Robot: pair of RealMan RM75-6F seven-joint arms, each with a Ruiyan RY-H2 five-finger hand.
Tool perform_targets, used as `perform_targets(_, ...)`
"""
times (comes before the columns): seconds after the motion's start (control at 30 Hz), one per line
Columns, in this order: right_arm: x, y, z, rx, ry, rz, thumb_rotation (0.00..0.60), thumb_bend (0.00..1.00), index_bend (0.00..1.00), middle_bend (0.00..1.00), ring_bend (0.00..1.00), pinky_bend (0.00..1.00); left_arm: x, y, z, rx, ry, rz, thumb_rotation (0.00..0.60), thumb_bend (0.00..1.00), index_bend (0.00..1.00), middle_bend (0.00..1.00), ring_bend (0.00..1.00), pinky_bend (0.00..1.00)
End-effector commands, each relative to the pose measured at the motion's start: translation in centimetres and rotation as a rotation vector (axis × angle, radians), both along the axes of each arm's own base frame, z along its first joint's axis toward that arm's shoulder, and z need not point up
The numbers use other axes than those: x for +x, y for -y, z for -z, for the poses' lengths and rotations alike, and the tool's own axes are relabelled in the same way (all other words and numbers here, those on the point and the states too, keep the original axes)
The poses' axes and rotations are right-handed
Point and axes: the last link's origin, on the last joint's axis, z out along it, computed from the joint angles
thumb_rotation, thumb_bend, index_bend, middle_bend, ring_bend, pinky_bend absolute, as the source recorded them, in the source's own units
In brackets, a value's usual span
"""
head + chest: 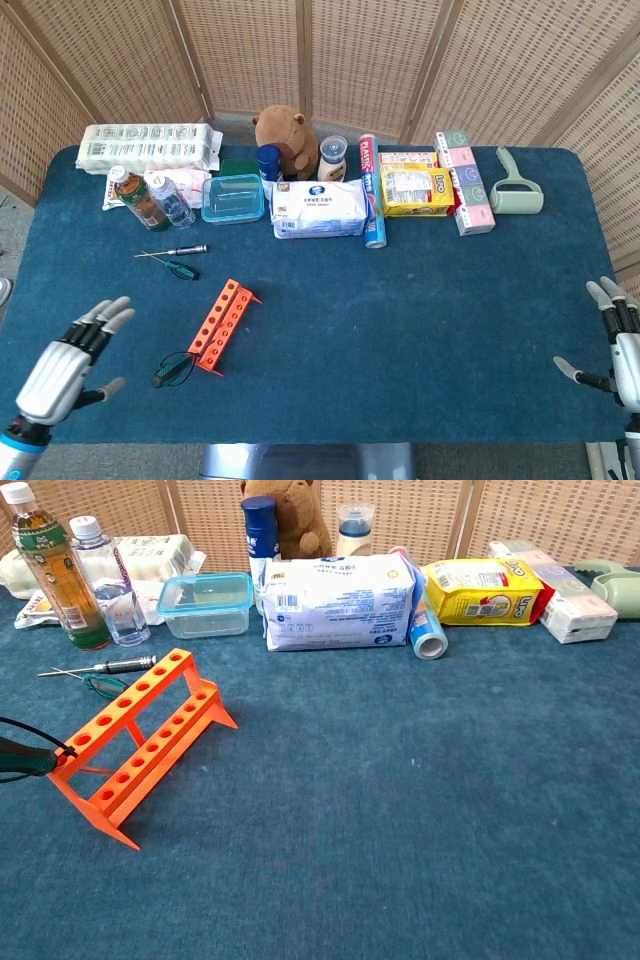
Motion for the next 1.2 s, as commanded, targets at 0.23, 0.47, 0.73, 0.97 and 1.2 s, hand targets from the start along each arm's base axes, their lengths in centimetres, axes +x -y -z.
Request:
perform_targets(0.23,-0.2,0.0,-0.6,-0.011,0.019,0.001,0.600,0.08,0.03,0.01,0.00,0.00,4.1,-0.7,3.1,-0.070,-0.021,0.046,0.600,0.08,0.00,0.00,0.00,0.15)
perform_targets(0.47,-0.3,0.0,-0.9,-0.013,0.030,0.000,0.600,0.08,0.03,0.01,0.00,0.00,5.2,-1.4,3.0,-0.039,-0.023,0.042,0.600,0.08,0.00,0.00,0.00,0.15)
perform_targets(0.73,-0.3,0.0,-1.1,-0.016,0.037,0.002,0.600,0.08,0.03,0.01,0.00,0.00,5.6,-2.6,2.3,-0.013,-0.049,0.028,0.600,0.08,0.00,0.00,0.00,0.15)
perform_targets(0.97,-0.3,0.0,-1.0,-0.014,0.035,0.003,0.600,0.08,0.03,0.01,0.00,0.00,5.9,-3.4,1.7,0.004,-0.039,0.019,0.600,0.08,0.00,0.00,0.00,0.15)
perform_targets(1.2,-0.3,0.0,-1.0,-0.014,0.033,0.003,0.600,0.08,0.03,0.01,0.00,0.00,6.4,-3.6,0.5,0.020,-0.006,0.032,0.600,0.08,0.00,0.00,0.00,0.15)
